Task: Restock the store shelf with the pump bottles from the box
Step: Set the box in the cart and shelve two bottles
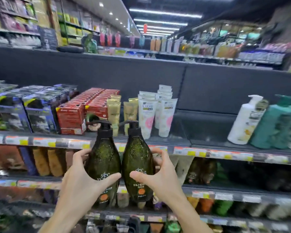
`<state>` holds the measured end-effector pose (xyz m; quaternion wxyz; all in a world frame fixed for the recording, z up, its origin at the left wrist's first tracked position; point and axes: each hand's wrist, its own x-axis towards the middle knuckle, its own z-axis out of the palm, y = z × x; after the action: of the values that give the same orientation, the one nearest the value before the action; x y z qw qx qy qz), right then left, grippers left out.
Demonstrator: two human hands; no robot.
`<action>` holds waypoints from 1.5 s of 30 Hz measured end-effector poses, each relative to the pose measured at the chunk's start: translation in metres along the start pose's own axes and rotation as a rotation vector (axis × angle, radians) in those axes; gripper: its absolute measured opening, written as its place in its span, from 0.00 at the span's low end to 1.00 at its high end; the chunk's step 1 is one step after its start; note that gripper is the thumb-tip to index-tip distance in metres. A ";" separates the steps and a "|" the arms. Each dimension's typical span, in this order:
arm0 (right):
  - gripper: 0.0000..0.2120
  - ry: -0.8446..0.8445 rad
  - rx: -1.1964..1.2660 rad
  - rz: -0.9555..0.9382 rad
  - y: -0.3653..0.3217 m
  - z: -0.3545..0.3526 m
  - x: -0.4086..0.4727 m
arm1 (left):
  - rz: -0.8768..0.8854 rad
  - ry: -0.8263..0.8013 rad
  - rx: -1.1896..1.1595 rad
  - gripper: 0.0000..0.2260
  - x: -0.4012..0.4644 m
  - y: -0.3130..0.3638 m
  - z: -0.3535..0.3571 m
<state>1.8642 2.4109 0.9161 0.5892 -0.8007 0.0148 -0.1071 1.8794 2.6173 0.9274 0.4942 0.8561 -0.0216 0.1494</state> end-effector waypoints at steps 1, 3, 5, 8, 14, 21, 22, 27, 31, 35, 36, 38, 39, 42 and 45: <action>0.32 0.023 -0.002 0.004 0.002 -0.010 -0.001 | 0.015 -0.022 -0.011 0.39 0.003 0.005 0.009; 0.31 0.077 -0.016 0.017 0.006 -0.037 -0.002 | 0.058 -0.067 -0.026 0.39 0.009 0.020 0.033; 0.31 0.118 -0.039 0.010 0.007 -0.066 -0.001 | 0.106 -0.103 -0.041 0.39 0.012 0.037 0.057; 0.31 0.163 -0.050 0.008 0.006 -0.108 0.007 | 0.160 -0.144 -0.054 0.39 0.016 0.062 0.091; 0.32 0.171 -0.036 -0.012 0.016 -0.178 0.047 | 0.210 -0.183 -0.010 0.40 0.041 0.110 0.150; 0.30 0.097 0.173 0.042 0.045 -0.256 0.136 | 0.097 -0.112 -0.051 0.42 0.077 0.155 0.220; 0.29 0.096 0.195 0.035 0.046 -0.265 0.151 | 0.094 -0.089 -0.057 0.42 0.084 0.163 0.227; 0.33 0.134 0.181 -0.030 0.055 -0.289 0.216 | 0.121 -0.043 -0.072 0.36 0.106 0.201 0.253; 0.31 0.174 0.072 -0.100 0.067 -0.293 0.254 | 0.171 -0.029 -0.059 0.37 0.111 0.211 0.261; 0.30 0.238 0.096 -0.069 0.082 -0.294 0.276 | 0.168 -0.028 -0.063 0.37 0.115 0.210 0.260; 0.30 0.257 0.093 -0.056 0.089 -0.293 0.279 | 0.178 -0.033 -0.062 0.37 0.116 0.209 0.260; 0.31 0.294 0.074 -0.031 0.103 -0.290 0.281 | 0.197 -0.036 -0.056 0.38 0.119 0.210 0.259; 0.32 0.316 0.055 -0.021 0.109 -0.288 0.282 | 0.203 -0.033 -0.058 0.38 0.122 0.208 0.259; 0.31 0.377 0.073 0.014 0.126 -0.288 0.285 | 0.221 -0.042 -0.061 0.38 0.127 0.204 0.259; 0.31 0.383 0.068 0.016 0.131 -0.289 0.288 | 0.230 -0.035 -0.084 0.38 0.131 0.201 0.261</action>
<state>2.1048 2.0560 0.9182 0.6031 -0.7453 0.1294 -0.2529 2.0287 2.3067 1.0109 0.5088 0.8291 -0.1342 0.1892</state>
